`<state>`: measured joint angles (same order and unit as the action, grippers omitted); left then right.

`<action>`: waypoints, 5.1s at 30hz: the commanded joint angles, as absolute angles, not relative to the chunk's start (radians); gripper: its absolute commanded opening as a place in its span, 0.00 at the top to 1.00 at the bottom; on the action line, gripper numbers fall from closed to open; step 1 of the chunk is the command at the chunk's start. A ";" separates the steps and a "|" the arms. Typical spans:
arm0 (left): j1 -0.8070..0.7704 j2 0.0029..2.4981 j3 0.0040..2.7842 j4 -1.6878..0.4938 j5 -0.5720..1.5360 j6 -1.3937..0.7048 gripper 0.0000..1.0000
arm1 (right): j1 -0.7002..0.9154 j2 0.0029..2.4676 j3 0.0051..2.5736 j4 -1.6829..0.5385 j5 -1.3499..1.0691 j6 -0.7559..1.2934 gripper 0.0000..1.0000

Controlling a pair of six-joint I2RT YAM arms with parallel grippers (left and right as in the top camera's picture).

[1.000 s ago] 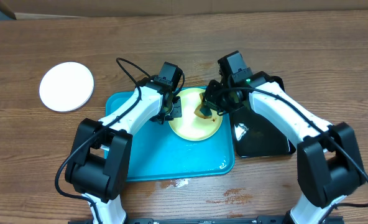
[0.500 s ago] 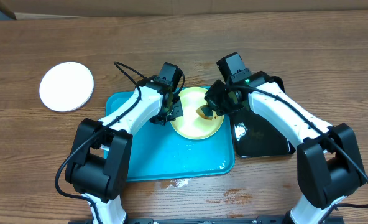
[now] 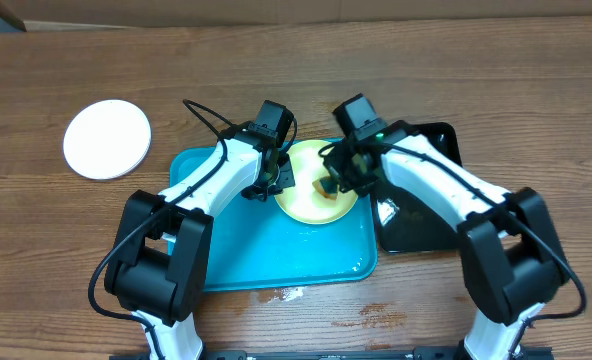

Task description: Clean dirty plates on tray and stack at the side

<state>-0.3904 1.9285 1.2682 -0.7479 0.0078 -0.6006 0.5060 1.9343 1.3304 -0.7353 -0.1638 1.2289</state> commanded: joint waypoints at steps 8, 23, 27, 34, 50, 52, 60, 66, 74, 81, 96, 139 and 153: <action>-0.385 1.942 1.262 -0.749 0.001 -0.621 0.96 | 0.524 1.961 1.345 -0.775 -0.090 1.366 0.96; -0.385 1.942 1.262 -0.751 0.001 -0.621 0.96 | 0.525 2.028 1.334 -0.772 -0.228 1.422 0.96; -0.385 1.942 1.262 -0.752 0.001 -0.620 0.96 | 0.524 2.028 1.334 -0.754 -0.278 1.393 0.96; -0.385 1.942 1.262 -0.752 0.000 -0.620 0.96 | 0.525 2.028 1.329 -0.675 -0.349 1.335 0.96; -0.385 1.942 1.262 -0.755 -0.004 -0.613 0.96 | 0.440 2.019 1.340 -0.455 -0.476 1.063 0.96; -0.385 1.942 1.262 -0.755 -0.004 -0.613 0.96 | 0.417 2.002 1.345 -0.457 -0.476 1.013 0.96; -0.385 1.942 1.262 -0.754 -0.011 -0.613 0.96 | 0.324 1.900 1.410 -0.561 -0.437 0.737 0.96; -0.385 1.942 1.262 -0.754 -0.011 -0.612 0.96 | 0.224 1.824 1.429 -0.766 -0.358 0.432 0.96; -0.385 1.942 1.262 -0.745 -0.011 -0.567 0.96 | 0.177 1.826 1.363 -0.980 0.049 0.253 0.96; -0.385 1.942 1.262 -0.747 -0.011 -0.553 0.96 | 0.178 1.826 1.213 -0.786 0.071 0.227 0.92; -0.385 1.942 1.262 -0.755 -0.010 -0.493 0.61 | 0.179 1.822 1.280 -0.954 0.060 0.244 0.05; -0.385 1.942 1.262 -0.762 -0.010 -0.467 0.59 | 0.187 1.824 1.154 -0.833 0.033 0.287 0.30; -0.385 1.942 1.262 -0.756 -0.011 -0.467 0.59 | 0.187 1.826 1.183 -0.766 0.033 0.287 0.74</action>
